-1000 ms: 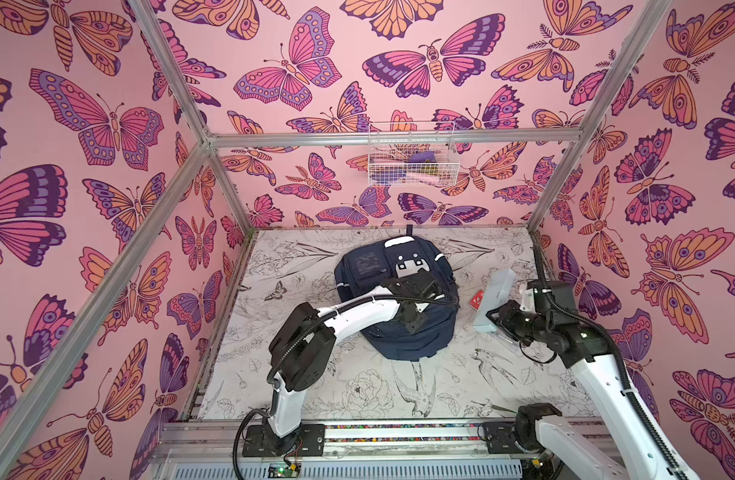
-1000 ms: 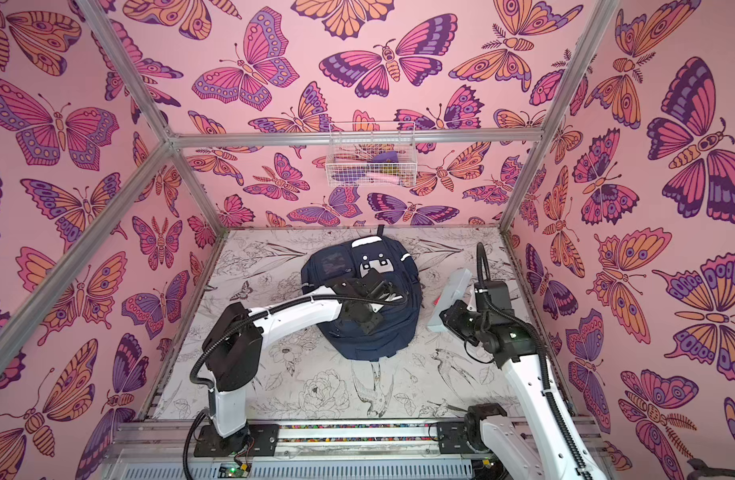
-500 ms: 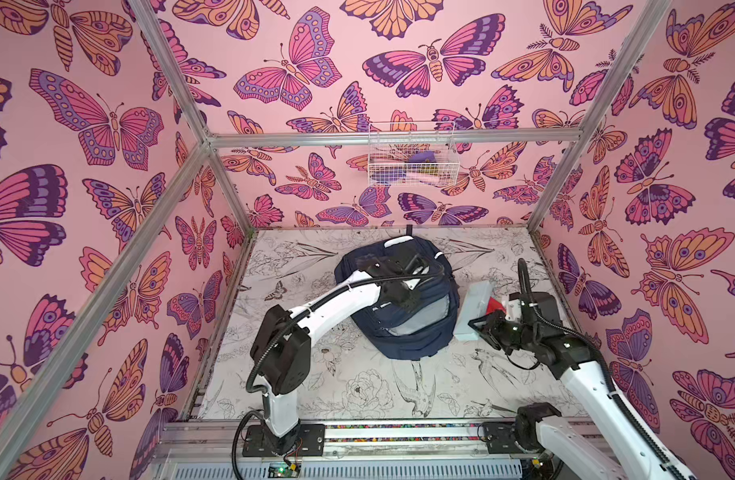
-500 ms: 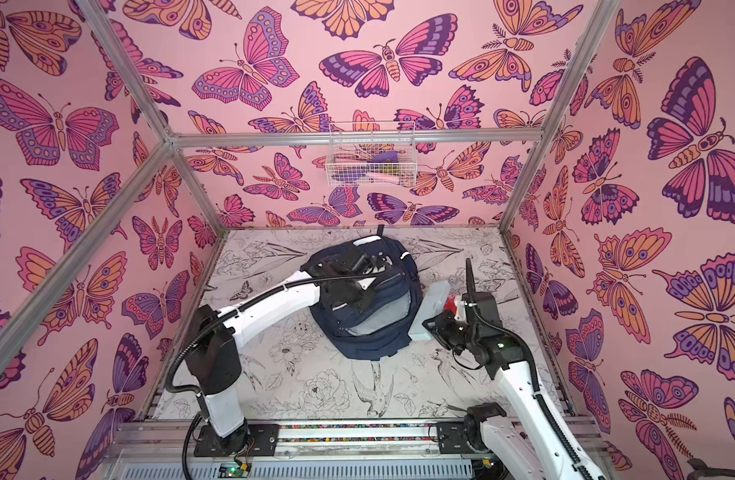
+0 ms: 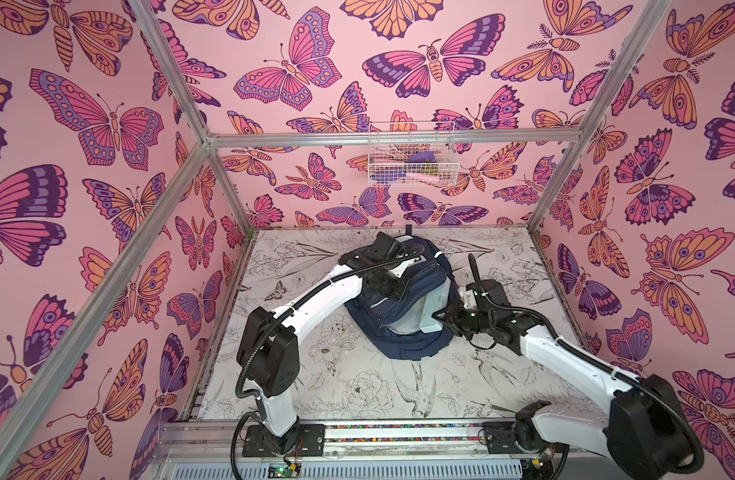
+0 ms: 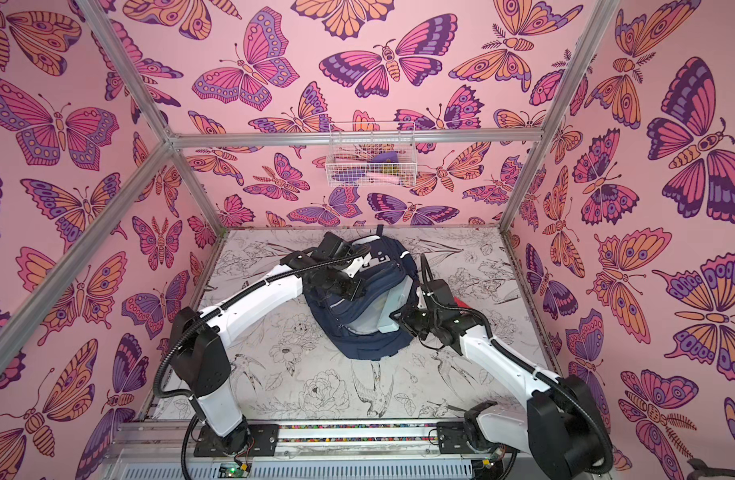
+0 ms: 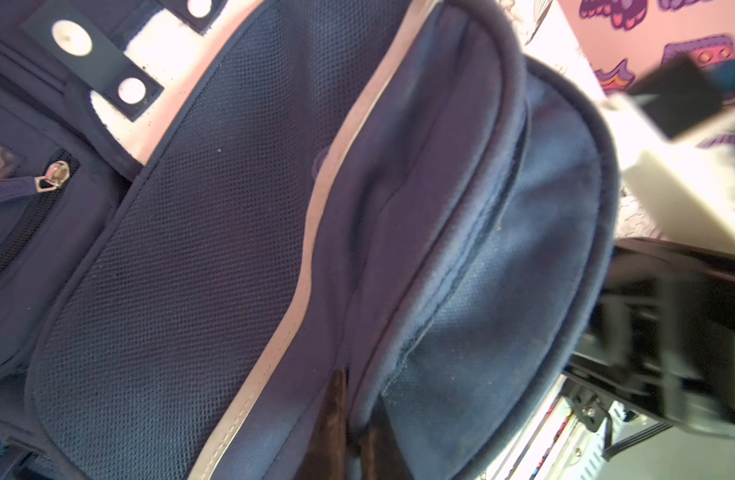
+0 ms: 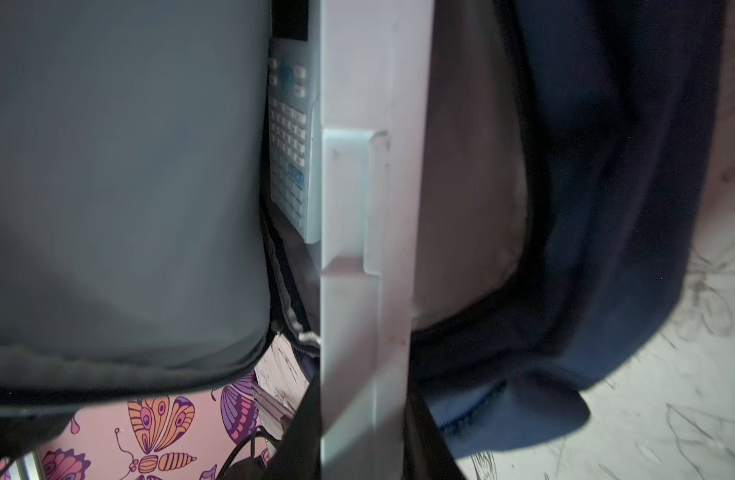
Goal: Pack the student bag
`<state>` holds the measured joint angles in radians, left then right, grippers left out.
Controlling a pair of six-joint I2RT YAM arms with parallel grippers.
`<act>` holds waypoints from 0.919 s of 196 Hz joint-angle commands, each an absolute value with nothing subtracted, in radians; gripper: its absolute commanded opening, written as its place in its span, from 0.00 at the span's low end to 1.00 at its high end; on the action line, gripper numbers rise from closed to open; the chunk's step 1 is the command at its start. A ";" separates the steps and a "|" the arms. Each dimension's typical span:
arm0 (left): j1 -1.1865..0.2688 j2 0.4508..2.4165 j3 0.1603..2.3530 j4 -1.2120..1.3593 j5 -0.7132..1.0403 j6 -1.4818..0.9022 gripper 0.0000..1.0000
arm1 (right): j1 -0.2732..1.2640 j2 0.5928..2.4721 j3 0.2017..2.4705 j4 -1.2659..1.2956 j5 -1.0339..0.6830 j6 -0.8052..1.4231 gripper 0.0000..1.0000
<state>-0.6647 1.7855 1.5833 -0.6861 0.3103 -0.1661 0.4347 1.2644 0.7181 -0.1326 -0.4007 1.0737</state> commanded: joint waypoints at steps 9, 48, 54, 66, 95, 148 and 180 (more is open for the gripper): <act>-0.658 1.713 1.566 -0.601 0.416 -0.205 0.00 | 0.442 1.411 0.797 0.041 -0.393 1.107 0.02; -0.653 1.724 1.559 -0.573 0.429 -0.216 0.00 | 0.460 1.612 0.883 0.154 -0.436 1.115 0.02; -0.651 1.726 1.559 -0.571 0.434 -0.220 0.00 | 0.470 1.638 0.908 0.147 -0.439 1.106 0.02; -0.650 1.729 1.555 -0.566 0.442 -0.224 0.00 | 0.488 1.681 0.948 0.150 -0.456 1.094 0.02; -0.648 1.736 1.540 -0.563 0.444 -0.218 0.00 | 0.518 1.752 0.982 0.167 -0.456 1.100 0.02; -0.641 1.752 1.502 -0.557 0.442 -0.255 0.08 | 0.491 1.582 0.899 -0.118 -0.298 1.013 0.58; -0.636 1.751 1.502 -0.555 0.410 -0.291 0.42 | 0.487 1.364 0.894 -0.490 -0.095 0.912 0.67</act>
